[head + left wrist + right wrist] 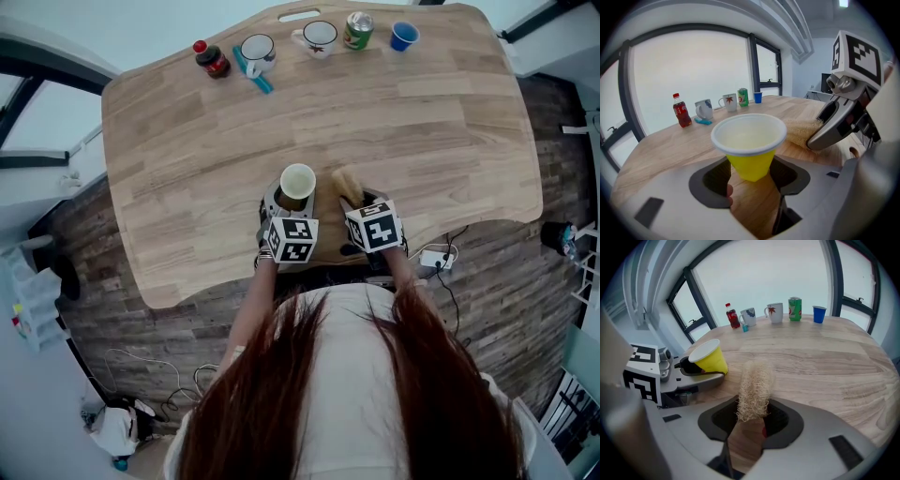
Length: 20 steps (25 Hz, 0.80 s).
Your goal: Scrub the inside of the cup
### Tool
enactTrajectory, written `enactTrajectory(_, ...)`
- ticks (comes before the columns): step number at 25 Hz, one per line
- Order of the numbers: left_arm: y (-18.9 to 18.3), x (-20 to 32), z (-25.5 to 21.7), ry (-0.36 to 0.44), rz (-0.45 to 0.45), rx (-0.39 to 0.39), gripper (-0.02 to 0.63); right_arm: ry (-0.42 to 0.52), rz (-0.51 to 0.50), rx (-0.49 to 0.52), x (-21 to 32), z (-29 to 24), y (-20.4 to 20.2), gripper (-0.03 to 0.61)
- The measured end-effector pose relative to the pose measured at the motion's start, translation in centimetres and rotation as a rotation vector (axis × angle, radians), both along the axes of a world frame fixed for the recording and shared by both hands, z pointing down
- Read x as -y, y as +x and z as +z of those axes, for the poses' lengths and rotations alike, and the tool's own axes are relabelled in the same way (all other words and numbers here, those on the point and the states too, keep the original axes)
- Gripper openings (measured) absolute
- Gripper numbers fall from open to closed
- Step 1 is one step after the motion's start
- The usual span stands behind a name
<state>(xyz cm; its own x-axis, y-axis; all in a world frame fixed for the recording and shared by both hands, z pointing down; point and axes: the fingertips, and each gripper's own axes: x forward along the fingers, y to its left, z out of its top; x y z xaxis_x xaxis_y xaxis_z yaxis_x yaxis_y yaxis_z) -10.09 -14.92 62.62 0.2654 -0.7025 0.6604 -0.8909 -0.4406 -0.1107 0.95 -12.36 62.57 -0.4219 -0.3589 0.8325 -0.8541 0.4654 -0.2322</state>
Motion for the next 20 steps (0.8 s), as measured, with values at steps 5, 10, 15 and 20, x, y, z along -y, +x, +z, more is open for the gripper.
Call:
enactTrajectory(5,-0.1,-0.2,-1.1,0.03,0.007,0.015,0.262,0.045,-0.007,0.013,0.3,-1.4,0.1,0.147)
enactTrajectory(10,-0.3,-0.1,-3.1,0.09,0.011,0.041,0.261,0.108,-0.027,0.04,0.8,-3.9,0.0,0.143)
enactTrajectory(15,-0.6,-0.2,-5.0,0.147,0.005,0.07,0.261,0.17,-0.053,0.074,0.8,-6.6,-0.3,0.143)
enactTrajectory(20,-1.0,0.3,-6.7,0.205,0.01,0.12,0.259,0.232,-0.107,0.102,0.7,-9.5,-0.9,0.143)
